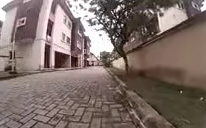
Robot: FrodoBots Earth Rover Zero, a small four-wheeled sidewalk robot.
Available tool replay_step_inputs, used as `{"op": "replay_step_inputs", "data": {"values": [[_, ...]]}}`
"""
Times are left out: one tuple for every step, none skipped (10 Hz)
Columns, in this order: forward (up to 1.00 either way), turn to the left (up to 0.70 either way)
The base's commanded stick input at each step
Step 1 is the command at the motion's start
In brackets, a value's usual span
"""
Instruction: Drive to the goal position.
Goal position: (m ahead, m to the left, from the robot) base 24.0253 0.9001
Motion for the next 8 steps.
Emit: {"op": "replay_step_inputs", "data": {"values": [[0.50,0.00],[0.50,0.00],[0.50,0.00],[0.50,0.00],[0.50,0.00],[0.50,0.00],[0.50,0.00],[0.50,0.00]]}}
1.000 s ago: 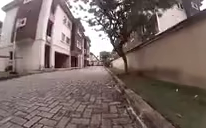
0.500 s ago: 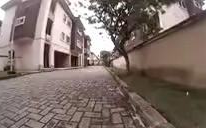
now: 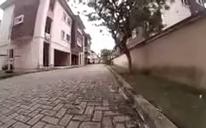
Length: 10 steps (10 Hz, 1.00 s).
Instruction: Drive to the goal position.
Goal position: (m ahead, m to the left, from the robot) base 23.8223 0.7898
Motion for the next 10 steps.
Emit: {"op": "replay_step_inputs", "data": {"values": [[0.50,0.00],[0.50,0.00],[0.50,0.00],[0.50,0.00],[0.50,0.00],[0.50,0.00],[0.50,0.00],[0.50,0.00],[0.50,0.00],[0.50,0.00]]}}
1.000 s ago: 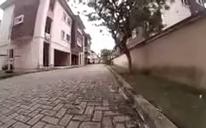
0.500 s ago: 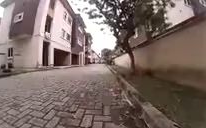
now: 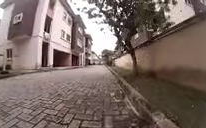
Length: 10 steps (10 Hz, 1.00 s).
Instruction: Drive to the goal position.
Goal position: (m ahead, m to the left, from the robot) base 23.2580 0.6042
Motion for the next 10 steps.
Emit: {"op": "replay_step_inputs", "data": {"values": [[0.50,0.00],[0.50,0.00],[0.50,0.00],[0.50,0.00],[0.50,0.00],[0.50,0.00],[0.50,0.00],[0.50,0.00],[0.50,0.00],[0.50,0.00]]}}
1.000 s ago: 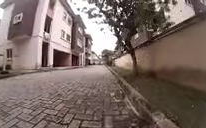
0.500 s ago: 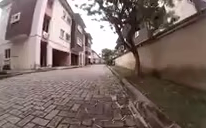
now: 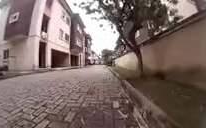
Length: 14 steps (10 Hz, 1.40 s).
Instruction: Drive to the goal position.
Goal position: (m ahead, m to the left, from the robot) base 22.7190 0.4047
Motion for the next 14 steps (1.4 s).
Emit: {"op": "replay_step_inputs", "data": {"values": [[0.50,0.00],[0.50,0.00],[0.50,0.00],[0.50,0.00],[0.50,0.00],[0.50,0.00],[0.50,0.00],[0.50,0.00],[0.50,0.00],[0.50,0.00],[0.50,0.00],[0.50,0.00],[0.50,0.00],[0.50,0.00]]}}
